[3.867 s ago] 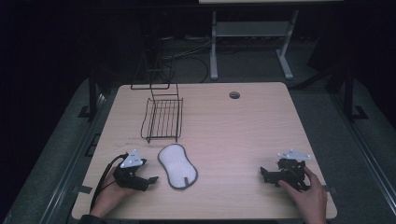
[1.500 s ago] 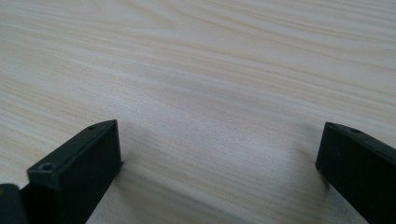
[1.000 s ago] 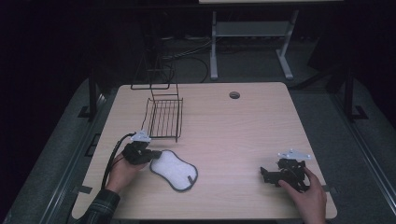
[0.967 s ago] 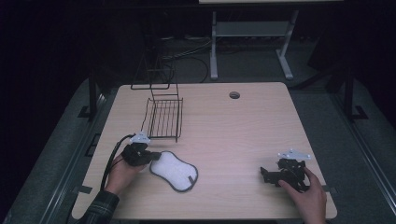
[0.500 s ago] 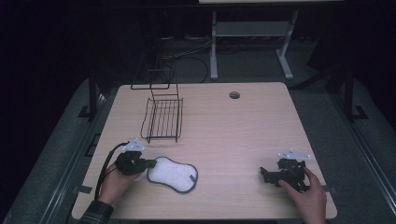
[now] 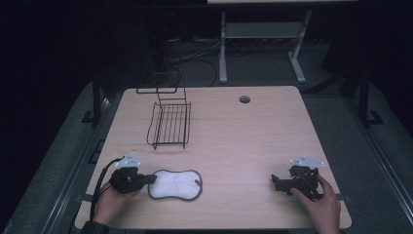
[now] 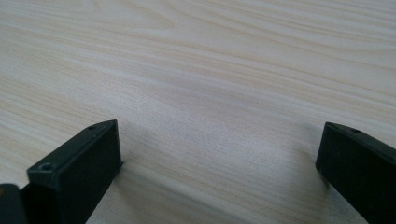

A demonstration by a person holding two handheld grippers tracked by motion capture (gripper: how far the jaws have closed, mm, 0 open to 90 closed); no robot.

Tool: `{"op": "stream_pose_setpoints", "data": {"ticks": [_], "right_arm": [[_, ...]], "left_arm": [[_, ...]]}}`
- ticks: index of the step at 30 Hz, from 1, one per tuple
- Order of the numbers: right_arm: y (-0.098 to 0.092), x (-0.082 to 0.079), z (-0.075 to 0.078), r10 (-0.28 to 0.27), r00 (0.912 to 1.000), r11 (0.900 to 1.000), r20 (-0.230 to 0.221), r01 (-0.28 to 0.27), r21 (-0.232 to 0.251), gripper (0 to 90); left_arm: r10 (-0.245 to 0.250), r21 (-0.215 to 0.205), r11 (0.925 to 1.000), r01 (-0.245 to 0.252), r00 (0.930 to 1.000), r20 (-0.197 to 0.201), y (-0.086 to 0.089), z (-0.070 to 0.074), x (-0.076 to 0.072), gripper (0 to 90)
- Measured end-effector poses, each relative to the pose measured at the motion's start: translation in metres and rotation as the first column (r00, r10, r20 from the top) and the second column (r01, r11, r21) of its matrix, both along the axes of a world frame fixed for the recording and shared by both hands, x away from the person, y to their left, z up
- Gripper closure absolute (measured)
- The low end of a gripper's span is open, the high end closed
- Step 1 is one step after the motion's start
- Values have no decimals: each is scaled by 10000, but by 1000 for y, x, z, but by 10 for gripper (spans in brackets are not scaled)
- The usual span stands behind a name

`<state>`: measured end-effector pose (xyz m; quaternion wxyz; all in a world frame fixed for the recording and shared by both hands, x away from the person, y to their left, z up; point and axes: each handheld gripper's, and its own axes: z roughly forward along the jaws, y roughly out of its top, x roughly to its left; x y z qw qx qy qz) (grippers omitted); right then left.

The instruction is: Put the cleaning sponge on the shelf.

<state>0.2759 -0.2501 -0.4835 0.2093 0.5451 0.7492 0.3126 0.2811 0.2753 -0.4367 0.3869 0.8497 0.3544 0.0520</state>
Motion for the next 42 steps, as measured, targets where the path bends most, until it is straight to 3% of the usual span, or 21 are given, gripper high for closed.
{"op": "stream_pose_setpoints", "data": {"ticks": [7, 13, 21, 23, 32, 42], "right_arm": [[0, 0, 0, -2, 10000, 10000, 0, 2, 1, 0], [0, 0, 0, 1, 10000, 10000, 0, -1, -1, 0], [0, 0, 0, 0, 10000, 10000, 0, 0, 0, 0], [0, 0, 0, 0, 10000, 10000, -2, 0, 0, 0], [0, 0, 0, 0, 10000, 10000, -1, 0, 0, 0], [0, 0, 0, 0, 10000, 10000, -2, 0, 0, 0]], "left_arm": [[-889, -429, 9950, 899, 9957, 250, -36, 8, 7, 898], [-1443, -298, 9890, 1449, 9893, 219, -65, 4, 18, 898], [-1800, -160, 9835, 1802, 9836, 110, -87, -2, 28, 898], [-1986, 110, 9800, 1985, 9801, 56, -96, -5, 30, 898], [-1969, 580, 9788, 1964, 9804, 15, -108, -11, 37, 898], [-1375, 701, 9883, 1357, 9903, 214, -102, -11, 57, 898]]}}
